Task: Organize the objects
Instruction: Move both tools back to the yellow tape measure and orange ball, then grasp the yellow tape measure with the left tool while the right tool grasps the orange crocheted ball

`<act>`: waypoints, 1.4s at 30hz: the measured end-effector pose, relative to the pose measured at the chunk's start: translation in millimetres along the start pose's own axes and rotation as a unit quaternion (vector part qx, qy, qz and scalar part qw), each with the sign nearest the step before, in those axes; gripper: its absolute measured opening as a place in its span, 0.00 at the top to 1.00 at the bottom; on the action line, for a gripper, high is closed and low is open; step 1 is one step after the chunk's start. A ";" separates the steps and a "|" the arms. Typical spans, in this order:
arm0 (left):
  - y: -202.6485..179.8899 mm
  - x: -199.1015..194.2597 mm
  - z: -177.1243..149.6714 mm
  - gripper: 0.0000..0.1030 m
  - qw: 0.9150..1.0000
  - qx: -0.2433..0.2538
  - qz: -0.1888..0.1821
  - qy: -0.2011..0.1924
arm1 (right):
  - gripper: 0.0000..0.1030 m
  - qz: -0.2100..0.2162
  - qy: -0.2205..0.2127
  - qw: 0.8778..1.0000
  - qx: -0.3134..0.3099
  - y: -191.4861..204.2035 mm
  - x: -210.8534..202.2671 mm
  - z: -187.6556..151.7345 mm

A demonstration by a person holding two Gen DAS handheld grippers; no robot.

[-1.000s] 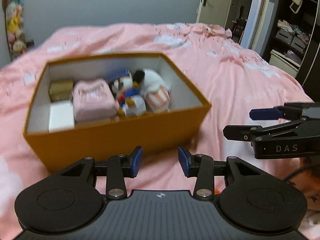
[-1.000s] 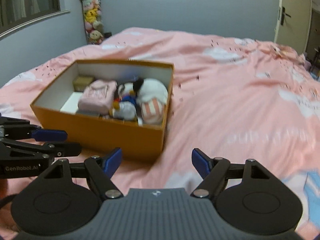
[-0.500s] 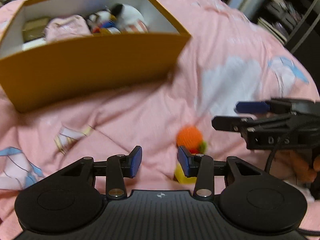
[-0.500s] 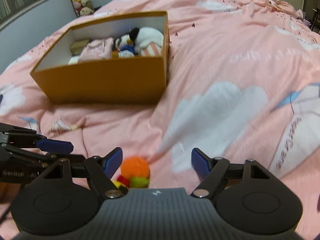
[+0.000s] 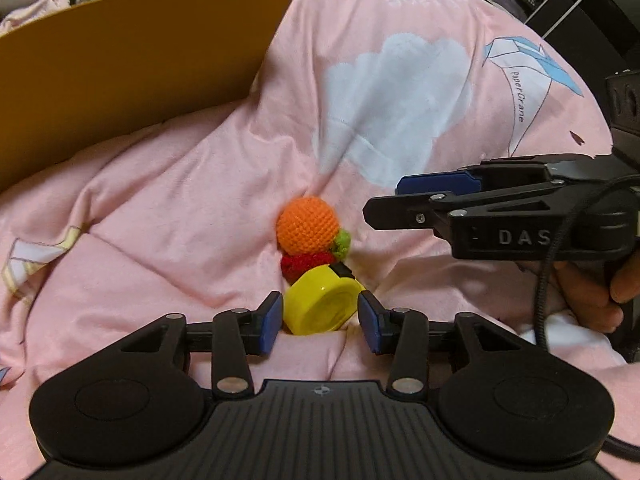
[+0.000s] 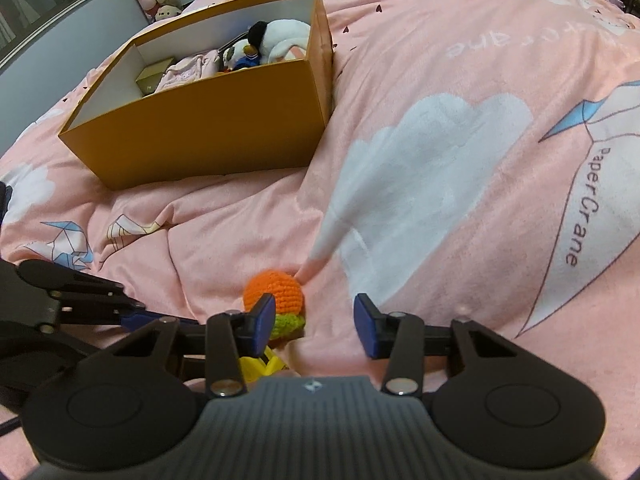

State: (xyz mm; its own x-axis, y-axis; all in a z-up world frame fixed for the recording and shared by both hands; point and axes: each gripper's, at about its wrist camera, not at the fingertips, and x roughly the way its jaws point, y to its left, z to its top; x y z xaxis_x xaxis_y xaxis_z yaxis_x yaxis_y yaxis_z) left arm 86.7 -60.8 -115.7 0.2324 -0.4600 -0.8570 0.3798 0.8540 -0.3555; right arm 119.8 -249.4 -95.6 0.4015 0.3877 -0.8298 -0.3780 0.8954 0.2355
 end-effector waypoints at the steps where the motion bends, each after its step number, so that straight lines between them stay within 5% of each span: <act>1: 0.0 3.7 1.2 0.49 1.000 0.002 0.001 0.002 | 0.55 0.001 0.001 1.000 0.001 -0.2 0.3 0.0; 9: -5.8 28.6 3.5 0.49 0.999 0.028 0.004 0.025 | 0.55 0.003 0.007 1.000 0.001 -1.1 3.2 0.1; 17: -10.2 8.4 -5.3 0.69 1.000 0.028 0.013 -0.004 | 0.55 0.012 0.013 1.000 -0.005 0.9 6.0 -0.6; 25: 8.4 -34.8 -13.7 0.72 0.997 -0.035 0.025 -0.057 | 0.55 0.030 0.008 0.999 -0.030 10.0 5.7 1.0; 32: 41.0 -62.8 -10.7 0.75 0.987 -0.105 0.062 -0.103 | 0.55 0.041 0.014 0.996 -0.079 30.0 11.9 3.9; 36: 55.3 -57.4 -10.5 0.76 0.983 -0.128 0.086 -0.097 | 0.55 0.047 0.025 0.994 -0.099 39.7 21.8 9.0; 42: 61.5 -45.4 -12.9 0.77 0.985 -0.141 0.066 -0.075 | 0.57 0.015 0.052 0.993 -0.103 40.1 37.3 9.3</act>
State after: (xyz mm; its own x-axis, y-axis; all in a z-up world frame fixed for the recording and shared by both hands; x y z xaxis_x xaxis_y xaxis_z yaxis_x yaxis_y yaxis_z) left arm 88.0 15.8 -103.5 0.4003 -0.3532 -0.8456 0.0791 0.9326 -0.3521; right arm 127.3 -197.0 -112.4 0.3031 0.3802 -0.8738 -0.5551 0.8157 0.1624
